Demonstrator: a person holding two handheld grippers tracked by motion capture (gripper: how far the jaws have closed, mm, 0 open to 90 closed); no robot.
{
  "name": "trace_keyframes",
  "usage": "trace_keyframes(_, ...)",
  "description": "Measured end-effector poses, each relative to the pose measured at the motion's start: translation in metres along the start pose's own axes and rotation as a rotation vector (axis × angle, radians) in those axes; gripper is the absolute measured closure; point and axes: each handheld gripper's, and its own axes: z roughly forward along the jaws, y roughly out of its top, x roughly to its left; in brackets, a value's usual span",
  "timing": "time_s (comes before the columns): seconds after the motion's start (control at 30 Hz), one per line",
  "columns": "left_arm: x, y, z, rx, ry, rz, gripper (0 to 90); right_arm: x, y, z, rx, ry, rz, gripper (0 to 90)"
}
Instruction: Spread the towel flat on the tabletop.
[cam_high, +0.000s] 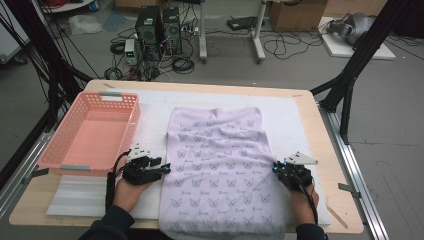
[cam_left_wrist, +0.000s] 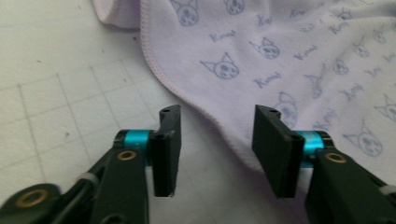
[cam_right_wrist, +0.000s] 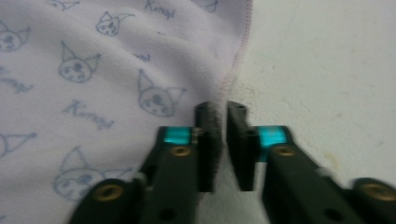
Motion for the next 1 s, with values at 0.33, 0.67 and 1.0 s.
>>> trace_keyframes(0.33, -0.033, -0.007, 0.007, 0.052, 0.027, 0.130, 50.2, -0.005, -0.008, -0.026, -0.071, 0.089, 0.042, 51.8)
trace_keyframes(0.67, -0.010, -0.004, -0.006, 0.029, 0.125, 0.064, 86.6, -0.004, -0.013, -0.028, -0.057, 0.162, 0.057, 51.6)
trace_keyframes(1.0, 0.008, -0.006, -0.014, -0.001, 0.121, -0.004, 85.3, 0.030, -0.006, -0.012, 0.014, 0.272, -0.020, 62.4)
